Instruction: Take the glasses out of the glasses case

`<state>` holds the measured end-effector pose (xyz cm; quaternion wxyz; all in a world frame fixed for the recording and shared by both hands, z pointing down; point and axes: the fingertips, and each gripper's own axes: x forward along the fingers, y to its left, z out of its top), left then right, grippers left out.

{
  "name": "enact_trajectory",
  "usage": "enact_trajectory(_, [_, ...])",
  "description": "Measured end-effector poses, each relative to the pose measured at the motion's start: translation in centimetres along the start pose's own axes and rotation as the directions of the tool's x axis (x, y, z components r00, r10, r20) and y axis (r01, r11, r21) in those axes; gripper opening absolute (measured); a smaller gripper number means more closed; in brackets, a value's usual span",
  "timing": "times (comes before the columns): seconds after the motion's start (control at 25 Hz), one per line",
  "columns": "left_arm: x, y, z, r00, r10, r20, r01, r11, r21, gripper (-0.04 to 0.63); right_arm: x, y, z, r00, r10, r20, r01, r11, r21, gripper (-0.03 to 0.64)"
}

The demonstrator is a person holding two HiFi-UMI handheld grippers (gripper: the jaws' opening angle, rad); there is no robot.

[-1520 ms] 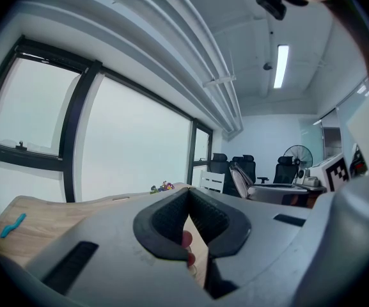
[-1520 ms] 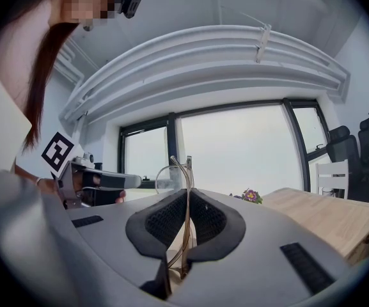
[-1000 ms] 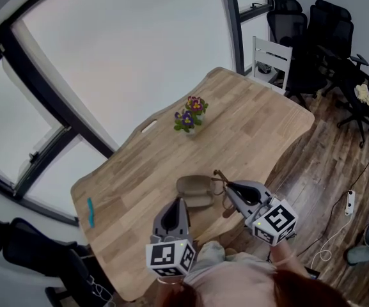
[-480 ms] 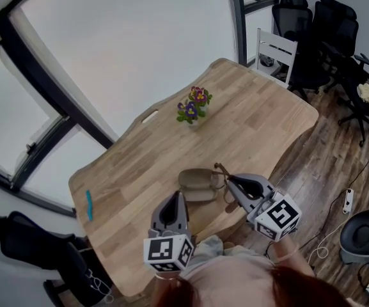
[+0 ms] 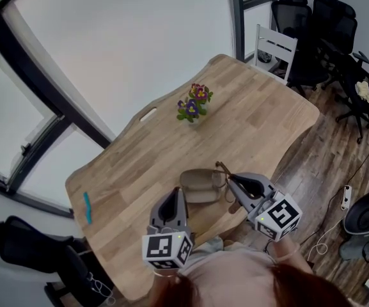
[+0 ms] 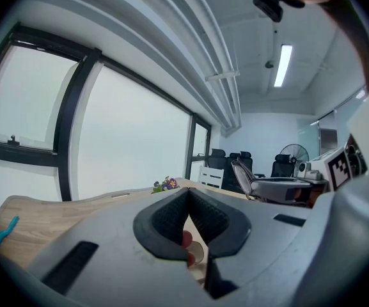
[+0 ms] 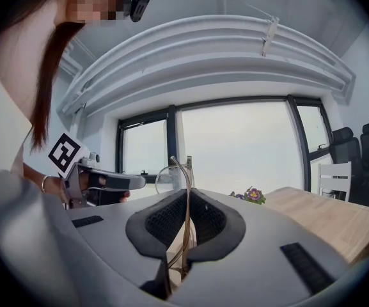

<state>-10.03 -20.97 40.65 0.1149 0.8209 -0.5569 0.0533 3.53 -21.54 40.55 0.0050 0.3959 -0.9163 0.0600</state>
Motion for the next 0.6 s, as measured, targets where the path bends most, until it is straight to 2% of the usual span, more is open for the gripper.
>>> enact_trajectory(0.32, [1.4,1.0,-0.3,0.999,-0.030,-0.013,0.029,0.999,-0.016,0.001,0.9,-0.3,-0.7,0.999,-0.030,-0.027,0.030,1.000,0.004,0.012])
enact_trajectory(0.6, [1.9,2.5,-0.6,1.000,-0.022,-0.022,0.021,0.999,-0.042,0.001,1.8,-0.2,-1.3,0.999,-0.039,-0.038,0.040,0.999,0.022,0.012])
